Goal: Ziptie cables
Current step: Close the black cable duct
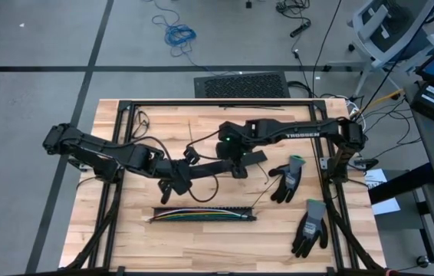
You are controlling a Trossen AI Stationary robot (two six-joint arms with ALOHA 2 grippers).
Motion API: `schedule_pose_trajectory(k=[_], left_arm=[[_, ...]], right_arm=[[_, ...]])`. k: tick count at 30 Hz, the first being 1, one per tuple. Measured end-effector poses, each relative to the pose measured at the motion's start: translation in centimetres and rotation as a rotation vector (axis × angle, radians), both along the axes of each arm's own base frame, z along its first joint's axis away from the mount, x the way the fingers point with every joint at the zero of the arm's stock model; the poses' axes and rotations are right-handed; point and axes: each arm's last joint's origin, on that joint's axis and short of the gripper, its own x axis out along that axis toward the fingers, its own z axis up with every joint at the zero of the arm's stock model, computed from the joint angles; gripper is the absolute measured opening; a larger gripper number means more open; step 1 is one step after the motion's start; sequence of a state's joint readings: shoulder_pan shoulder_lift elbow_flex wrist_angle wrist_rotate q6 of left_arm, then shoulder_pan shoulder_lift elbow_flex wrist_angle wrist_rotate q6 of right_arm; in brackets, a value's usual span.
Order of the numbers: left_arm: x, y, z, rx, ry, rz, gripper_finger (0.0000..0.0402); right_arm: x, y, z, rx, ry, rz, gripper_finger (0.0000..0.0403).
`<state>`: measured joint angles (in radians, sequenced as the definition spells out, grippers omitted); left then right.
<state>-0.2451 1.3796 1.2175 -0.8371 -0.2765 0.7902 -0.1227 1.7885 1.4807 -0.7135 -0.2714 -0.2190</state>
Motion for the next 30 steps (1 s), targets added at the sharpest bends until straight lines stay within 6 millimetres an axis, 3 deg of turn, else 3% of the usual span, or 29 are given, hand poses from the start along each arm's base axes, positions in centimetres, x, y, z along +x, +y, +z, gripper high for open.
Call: schedule_pose_trajectory(k=[9, 30], left_arm=[[0.0, -0.4, 0.1, 0.021, -0.015, 0.001, 0.0000], [0.0, -0.7, 0.2, 0.060, -0.041, 0.017, 0.0009]], right_arm=[[-0.3, -0.7, -0.6, -0.072, 0.054, 0.000, 0.0281], [0.6, -1.0, -3.4, 0.014, 0.122, 0.069, 0.0284]])
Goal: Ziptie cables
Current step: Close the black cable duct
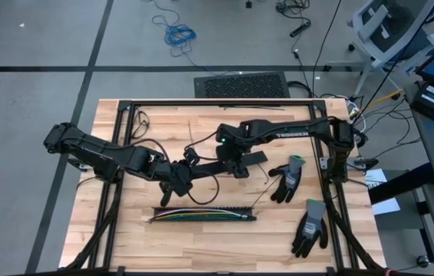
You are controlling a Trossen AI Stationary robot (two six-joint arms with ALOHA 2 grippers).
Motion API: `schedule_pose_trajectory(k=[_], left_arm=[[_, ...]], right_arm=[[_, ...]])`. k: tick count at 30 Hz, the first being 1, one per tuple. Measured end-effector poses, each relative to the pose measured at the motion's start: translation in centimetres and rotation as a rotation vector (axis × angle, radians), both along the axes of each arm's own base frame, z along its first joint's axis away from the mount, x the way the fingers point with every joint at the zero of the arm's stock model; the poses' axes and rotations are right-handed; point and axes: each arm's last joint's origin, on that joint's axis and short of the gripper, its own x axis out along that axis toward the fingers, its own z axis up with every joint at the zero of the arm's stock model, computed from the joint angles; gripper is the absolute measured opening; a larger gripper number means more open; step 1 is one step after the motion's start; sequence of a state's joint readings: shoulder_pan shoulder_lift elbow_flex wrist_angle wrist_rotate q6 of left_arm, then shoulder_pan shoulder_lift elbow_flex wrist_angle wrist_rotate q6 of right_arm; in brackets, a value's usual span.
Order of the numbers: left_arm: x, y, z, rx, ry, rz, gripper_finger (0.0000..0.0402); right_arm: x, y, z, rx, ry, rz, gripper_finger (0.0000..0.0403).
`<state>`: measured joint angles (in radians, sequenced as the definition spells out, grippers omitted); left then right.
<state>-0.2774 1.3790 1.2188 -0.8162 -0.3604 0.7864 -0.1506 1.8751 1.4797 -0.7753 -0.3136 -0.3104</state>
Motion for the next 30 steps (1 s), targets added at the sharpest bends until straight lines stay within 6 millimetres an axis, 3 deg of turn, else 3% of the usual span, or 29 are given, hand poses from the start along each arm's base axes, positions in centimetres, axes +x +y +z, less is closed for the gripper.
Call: schedule_pose_trajectory(k=[30], left_arm=[[-0.1, 0.1, -0.1, -0.018, -0.004, 0.071, 0.0011]], right_arm=[[0.1, -1.7, 0.0, -0.044, -0.030, -0.040, 0.0262]])
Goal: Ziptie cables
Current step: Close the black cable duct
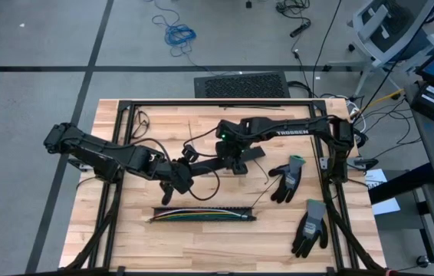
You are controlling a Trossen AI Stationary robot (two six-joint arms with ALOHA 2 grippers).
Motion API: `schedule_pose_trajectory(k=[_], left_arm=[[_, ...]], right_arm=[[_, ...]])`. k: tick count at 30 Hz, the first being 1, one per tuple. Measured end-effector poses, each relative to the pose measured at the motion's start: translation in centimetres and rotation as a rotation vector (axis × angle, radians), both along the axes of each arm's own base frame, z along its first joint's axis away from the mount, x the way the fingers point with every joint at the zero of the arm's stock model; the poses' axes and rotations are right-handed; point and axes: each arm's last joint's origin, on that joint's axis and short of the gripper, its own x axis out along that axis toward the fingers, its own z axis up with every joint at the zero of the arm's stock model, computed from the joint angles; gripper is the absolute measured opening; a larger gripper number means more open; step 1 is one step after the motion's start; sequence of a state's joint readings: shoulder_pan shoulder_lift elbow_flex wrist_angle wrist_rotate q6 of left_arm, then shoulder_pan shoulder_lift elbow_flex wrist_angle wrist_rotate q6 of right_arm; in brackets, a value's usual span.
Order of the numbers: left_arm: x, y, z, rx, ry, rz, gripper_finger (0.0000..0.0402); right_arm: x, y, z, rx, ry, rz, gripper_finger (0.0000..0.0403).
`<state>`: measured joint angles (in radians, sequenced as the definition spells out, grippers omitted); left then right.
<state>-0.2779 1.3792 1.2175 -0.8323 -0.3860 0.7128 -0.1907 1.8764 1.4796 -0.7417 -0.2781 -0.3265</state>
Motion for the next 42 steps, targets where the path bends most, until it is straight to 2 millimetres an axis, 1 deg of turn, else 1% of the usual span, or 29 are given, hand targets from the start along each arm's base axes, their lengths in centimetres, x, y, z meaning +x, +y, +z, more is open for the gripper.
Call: schedule_pose_trajectory(k=[8, 15, 24, 38, 42], left_arm=[[0.01, 0.00, 0.00, 0.000, -0.001, 0.000, 0.0011], [0.03, -0.03, 0.01, -0.004, -0.003, -0.003, 0.0011], [0.03, 0.01, 0.01, 0.014, -0.007, 0.008, 0.0011], [0.07, 0.15, 0.08, 0.040, -0.020, 0.031, 0.0011], [0.09, 0.14, 0.73, 0.020, -0.035, 0.052, 0.0019]], right_arm=[[0.12, -0.13, 0.06, -0.045, -0.014, 0.006, 0.0263], [0.12, -0.15, 0.08, -0.050, -0.017, 0.011, 0.0262], [0.07, 0.15, 0.16, -0.063, -0.013, 0.028, 0.0222], [0.09, 0.44, 0.18, -0.062, -0.008, 0.024, 0.0227], [0.09, 0.46, 0.27, -0.053, -0.012, 0.025, 0.0230]])
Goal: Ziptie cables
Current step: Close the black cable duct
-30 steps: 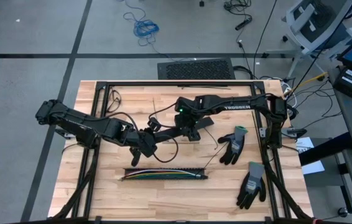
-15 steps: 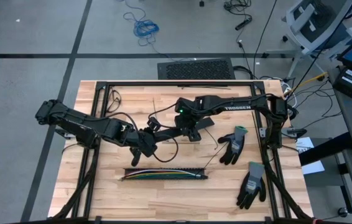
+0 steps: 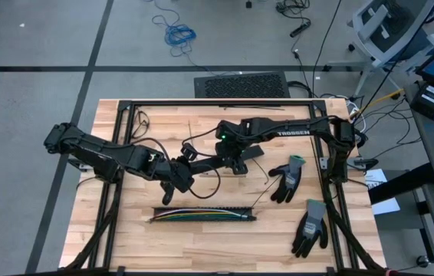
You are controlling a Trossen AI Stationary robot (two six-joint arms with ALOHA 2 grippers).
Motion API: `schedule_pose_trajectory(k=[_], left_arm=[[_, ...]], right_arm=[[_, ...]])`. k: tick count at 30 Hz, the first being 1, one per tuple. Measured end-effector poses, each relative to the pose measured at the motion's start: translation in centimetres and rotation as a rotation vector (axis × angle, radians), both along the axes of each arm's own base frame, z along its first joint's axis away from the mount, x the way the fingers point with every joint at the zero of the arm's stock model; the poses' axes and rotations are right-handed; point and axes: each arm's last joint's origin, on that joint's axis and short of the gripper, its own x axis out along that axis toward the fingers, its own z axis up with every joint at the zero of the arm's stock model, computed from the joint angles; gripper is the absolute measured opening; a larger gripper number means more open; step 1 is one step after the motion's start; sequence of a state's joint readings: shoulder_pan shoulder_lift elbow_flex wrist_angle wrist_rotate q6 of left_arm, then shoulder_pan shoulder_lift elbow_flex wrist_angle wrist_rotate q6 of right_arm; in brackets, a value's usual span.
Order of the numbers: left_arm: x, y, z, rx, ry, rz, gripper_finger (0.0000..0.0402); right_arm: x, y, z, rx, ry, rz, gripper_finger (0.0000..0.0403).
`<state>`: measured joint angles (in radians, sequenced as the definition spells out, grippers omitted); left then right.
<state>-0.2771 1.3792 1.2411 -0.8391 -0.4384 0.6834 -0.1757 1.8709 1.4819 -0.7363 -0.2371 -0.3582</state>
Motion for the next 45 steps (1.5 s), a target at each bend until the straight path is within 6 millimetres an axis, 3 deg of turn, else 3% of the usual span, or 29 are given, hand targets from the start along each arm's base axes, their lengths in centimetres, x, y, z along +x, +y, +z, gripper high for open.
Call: schedule_pose_trajectory(k=[14, 19, 24, 30, 37, 40, 45], left_arm=[[-0.7, 0.1, 0.5, -0.063, 0.071, 0.027, 0.0153], [-1.3, 0.4, 0.8, 0.019, 0.113, 0.062, 0.0160], [-2.6, 0.3, 2.7, 0.029, 0.169, 0.103, 0.0160], [-4.3, 0.9, 5.3, -0.035, 0.170, 0.283, 0.0160], [-6.5, 2.6, 5.9, -0.123, 0.094, 0.563, 0.0160], [-7.3, 2.9, 6.1, -0.192, 0.028, 0.657, 0.0160], [-8.7, 3.2, 6.5, -0.254, -0.041, 0.715, 0.0160]], right_arm=[[0.2, 0.0, -0.1, 0.014, -0.010, -0.028, 0.0230], [0.1, -0.1, -0.1, 0.005, 0.001, -0.047, 0.0230], [-0.1, -0.7, -0.2, -0.045, 0.029, -0.077, 0.0230], [-0.7, -1.6, -0.4, -0.039, 0.083, -0.191, 0.0226], [-0.8, -1.2, -0.4, 0.066, 0.132, -0.389, 0.0217], [-0.5, 0.0, 0.6, 0.067, 0.134, -0.360, 0.0216], [0.1, 1.8, 4.7, -0.022, 0.101, -0.318, 0.0215]])
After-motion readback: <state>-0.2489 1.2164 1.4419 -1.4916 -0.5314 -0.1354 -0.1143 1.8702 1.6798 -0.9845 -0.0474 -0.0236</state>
